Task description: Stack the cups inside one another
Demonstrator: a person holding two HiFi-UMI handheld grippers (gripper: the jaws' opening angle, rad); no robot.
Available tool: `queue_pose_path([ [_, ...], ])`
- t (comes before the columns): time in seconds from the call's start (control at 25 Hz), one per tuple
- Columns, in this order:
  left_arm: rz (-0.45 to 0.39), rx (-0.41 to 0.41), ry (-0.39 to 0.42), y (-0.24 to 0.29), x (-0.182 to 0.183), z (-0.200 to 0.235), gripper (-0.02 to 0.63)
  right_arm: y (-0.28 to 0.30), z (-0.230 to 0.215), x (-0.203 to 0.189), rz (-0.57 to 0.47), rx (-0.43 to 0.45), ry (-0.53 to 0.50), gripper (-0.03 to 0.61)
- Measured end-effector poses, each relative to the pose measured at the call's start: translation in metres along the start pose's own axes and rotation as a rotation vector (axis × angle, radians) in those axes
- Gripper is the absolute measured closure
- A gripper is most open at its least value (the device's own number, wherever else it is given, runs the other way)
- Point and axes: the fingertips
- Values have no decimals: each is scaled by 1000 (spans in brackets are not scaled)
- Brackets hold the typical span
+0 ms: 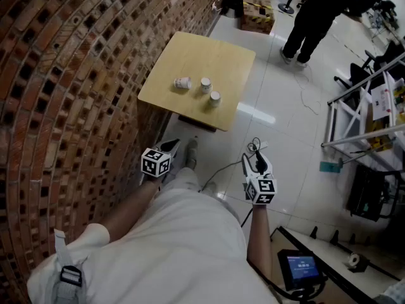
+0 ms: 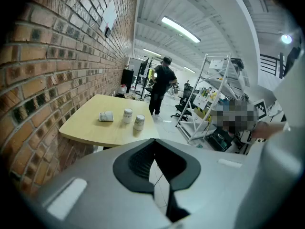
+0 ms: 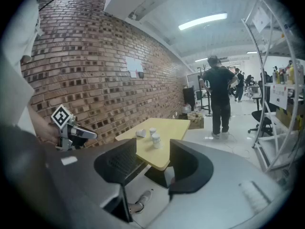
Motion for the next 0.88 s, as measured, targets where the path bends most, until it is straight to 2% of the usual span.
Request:
queue_pose_path([
  [0.32,6,-26,6,41,45,40,595,63,-13,26,36,-5,-16,365],
  [0.6,35,-112,160,83,86,62,569,134,-17,53,96,7,-67,364],
  [0.88,59,-164,178,114,106,92,560,200,-8,60,230,38,-145,364],
])
Point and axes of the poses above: the fingertips, and each gripper's own axes: y forward along the fingers, z to its left, x out of its top, and after that the axes turned 6 degrees about x, right-handed
